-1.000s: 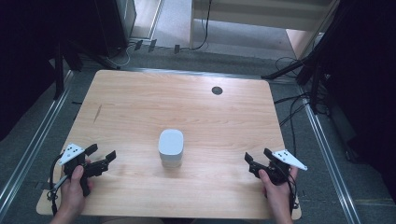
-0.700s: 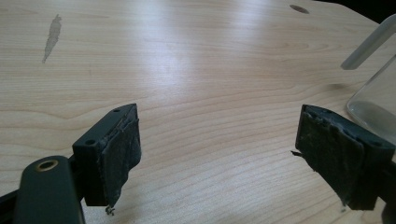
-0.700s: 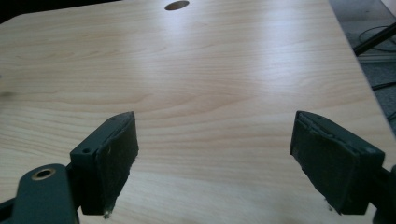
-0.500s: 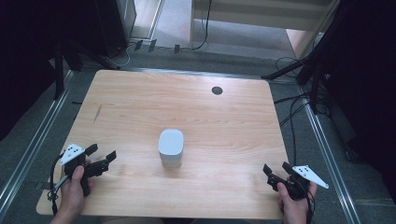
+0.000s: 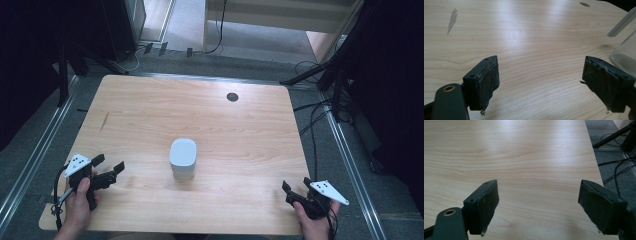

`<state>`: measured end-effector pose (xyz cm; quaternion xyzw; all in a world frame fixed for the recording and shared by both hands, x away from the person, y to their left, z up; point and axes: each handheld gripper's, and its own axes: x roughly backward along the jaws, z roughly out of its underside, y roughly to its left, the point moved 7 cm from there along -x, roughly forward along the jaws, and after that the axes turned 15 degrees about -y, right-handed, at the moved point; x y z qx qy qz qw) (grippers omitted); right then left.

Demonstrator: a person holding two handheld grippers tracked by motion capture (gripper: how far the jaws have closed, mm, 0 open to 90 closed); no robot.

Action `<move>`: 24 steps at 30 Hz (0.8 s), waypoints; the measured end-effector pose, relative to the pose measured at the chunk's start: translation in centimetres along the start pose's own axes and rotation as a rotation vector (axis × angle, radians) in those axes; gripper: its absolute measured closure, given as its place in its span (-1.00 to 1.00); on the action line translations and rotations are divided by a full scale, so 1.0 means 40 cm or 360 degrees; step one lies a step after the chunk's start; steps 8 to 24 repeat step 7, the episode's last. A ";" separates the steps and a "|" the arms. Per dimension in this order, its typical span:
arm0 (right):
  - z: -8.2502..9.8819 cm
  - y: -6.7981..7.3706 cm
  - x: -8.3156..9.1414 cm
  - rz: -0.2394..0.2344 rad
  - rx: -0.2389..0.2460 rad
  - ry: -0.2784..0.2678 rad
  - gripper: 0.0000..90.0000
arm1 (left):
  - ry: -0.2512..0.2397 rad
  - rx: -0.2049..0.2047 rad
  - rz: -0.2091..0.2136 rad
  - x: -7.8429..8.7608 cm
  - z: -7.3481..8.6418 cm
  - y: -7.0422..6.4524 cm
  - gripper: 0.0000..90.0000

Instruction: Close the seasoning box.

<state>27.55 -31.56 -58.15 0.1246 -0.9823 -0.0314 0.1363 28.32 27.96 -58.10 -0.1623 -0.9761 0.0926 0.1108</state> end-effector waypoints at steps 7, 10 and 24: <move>0.000 -0.012 -0.002 0.0033 -0.0060 0.0003 -0.63 | 0.0021 -0.0001 0.0014 -0.004 0.001 -0.001 -0.68; 0.000 -0.012 -0.002 0.0033 -0.0060 0.0003 -0.63 | 0.0021 -0.0001 0.0014 -0.004 0.001 -0.001 -0.68; 0.000 -0.012 -0.002 0.0033 -0.0060 0.0003 -0.63 | 0.0021 -0.0001 0.0014 -0.004 0.001 -0.001 -0.68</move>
